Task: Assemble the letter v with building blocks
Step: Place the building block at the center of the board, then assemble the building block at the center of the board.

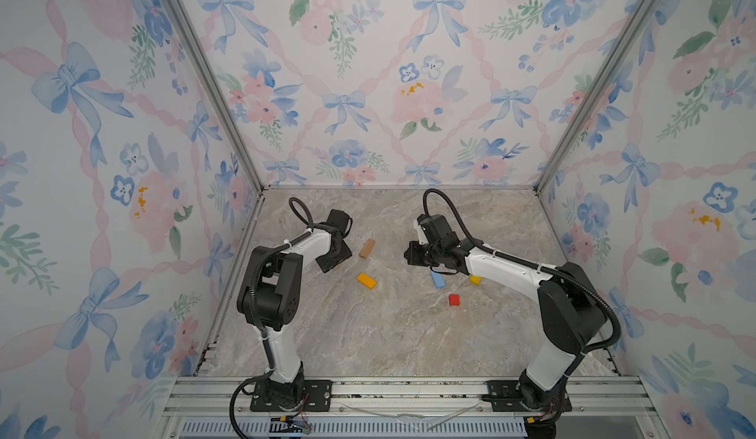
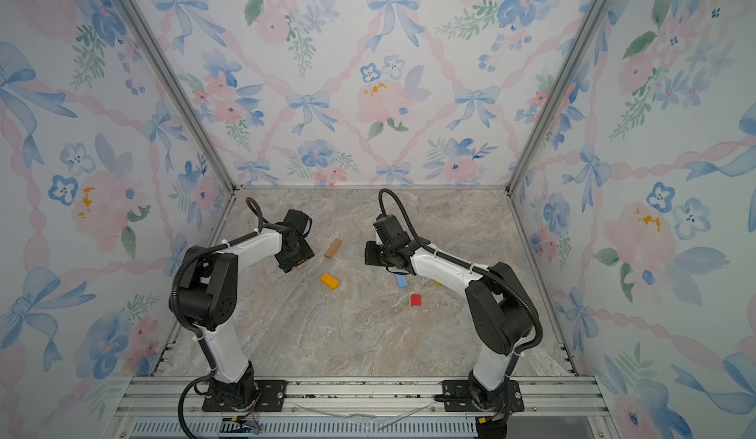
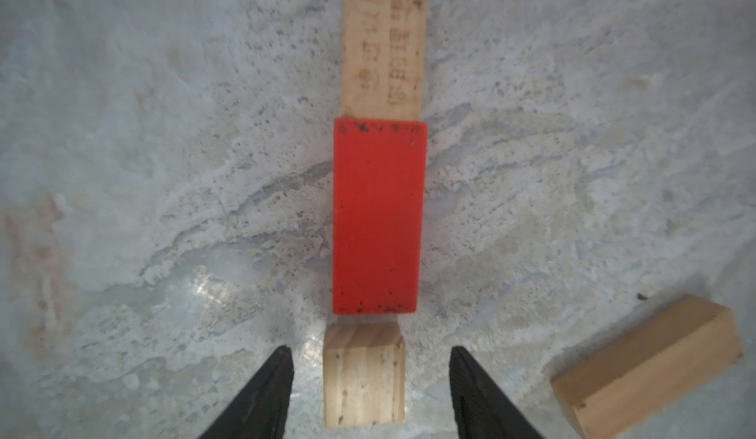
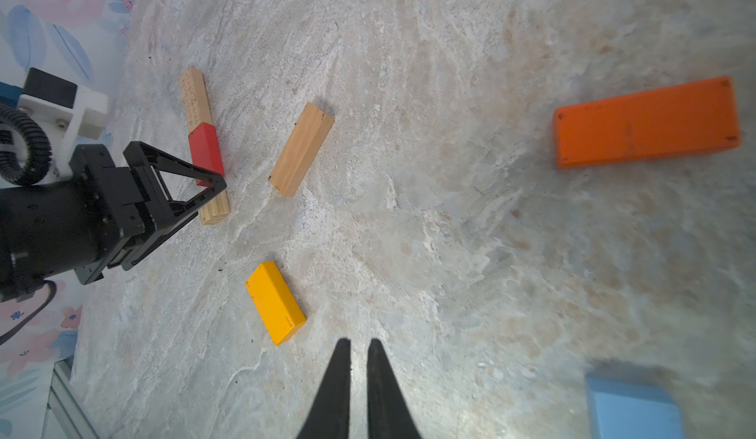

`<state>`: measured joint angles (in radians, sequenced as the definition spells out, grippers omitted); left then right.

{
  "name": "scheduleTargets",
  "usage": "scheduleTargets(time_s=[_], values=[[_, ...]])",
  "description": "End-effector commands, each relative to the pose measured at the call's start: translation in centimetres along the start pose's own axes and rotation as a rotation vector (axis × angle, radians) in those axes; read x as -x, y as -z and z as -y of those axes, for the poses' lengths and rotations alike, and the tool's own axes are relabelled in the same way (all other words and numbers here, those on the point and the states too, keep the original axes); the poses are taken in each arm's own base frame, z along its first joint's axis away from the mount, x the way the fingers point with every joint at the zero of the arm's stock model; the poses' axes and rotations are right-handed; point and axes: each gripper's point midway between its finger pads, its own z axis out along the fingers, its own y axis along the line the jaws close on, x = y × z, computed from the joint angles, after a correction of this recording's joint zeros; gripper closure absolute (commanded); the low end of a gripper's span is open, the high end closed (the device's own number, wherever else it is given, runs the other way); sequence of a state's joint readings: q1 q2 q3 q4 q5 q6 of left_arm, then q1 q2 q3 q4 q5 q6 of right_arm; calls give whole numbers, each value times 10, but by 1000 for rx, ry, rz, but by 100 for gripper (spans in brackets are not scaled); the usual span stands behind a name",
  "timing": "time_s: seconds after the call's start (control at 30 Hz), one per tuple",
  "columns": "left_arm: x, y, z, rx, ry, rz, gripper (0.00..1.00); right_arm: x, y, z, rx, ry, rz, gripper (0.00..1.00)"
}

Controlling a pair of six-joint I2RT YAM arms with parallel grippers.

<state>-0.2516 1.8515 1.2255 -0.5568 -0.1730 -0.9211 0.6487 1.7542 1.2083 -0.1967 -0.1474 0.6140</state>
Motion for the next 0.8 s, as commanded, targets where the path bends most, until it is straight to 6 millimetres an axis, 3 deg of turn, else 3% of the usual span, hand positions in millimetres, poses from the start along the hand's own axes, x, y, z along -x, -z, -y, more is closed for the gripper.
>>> scheduleTargets(time_s=[0.0,0.13,0.23,0.37,0.53,0.77], values=[[13,26,2,-35,-13,47,35,6,10,-17,58,9,7,85],[21,47,4,-75,-25,88,34,5,6,-36,92,43,-15,84],[28,63,0,-84,-53,139,46,1,-3,-52,123,64,-40,84],[31,79,-12,-78,-88,197,55,-9,-22,-84,180,97,-100,97],[35,108,-21,-167,-95,310,55,-25,-50,-117,237,130,-177,100],[33,138,-35,-287,-90,399,55,-41,-86,-144,293,132,-259,100]])
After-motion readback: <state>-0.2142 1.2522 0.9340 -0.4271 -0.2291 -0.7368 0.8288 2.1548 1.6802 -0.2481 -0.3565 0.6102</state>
